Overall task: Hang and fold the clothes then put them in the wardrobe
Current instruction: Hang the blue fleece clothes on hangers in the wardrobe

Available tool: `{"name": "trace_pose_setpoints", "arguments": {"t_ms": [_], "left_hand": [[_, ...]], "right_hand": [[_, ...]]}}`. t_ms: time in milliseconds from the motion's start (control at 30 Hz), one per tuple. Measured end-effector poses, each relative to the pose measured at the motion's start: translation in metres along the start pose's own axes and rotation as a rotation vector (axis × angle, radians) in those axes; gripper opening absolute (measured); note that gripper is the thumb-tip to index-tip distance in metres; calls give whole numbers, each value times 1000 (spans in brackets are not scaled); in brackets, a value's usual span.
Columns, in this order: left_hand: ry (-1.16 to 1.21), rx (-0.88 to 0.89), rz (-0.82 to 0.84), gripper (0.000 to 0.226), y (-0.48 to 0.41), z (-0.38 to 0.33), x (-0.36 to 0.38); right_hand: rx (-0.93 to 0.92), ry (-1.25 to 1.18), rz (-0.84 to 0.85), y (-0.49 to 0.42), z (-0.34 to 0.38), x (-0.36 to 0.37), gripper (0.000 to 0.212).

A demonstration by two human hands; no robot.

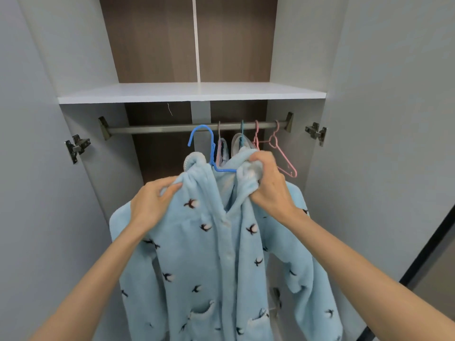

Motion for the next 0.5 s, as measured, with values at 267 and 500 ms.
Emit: {"name": "trace_pose_setpoints", "arguments": {"t_ms": [267,500], "left_hand": [[-56,55,84,19,1,1,5],[-70,127,30,20,-6,1,9]], "right_hand": [[324,207,402,10,-21,6,20],[439,211,253,23,-20,13,25]]}}
Point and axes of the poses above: each hand's wrist, its own y-axis away from the middle knuckle, its own x-axis out of the palm, z = x × y, the point moved 2 cm from there along -y, towards the middle knuckle, and after that the axes turned 2 degrees about -z, right-handed, at the moved point
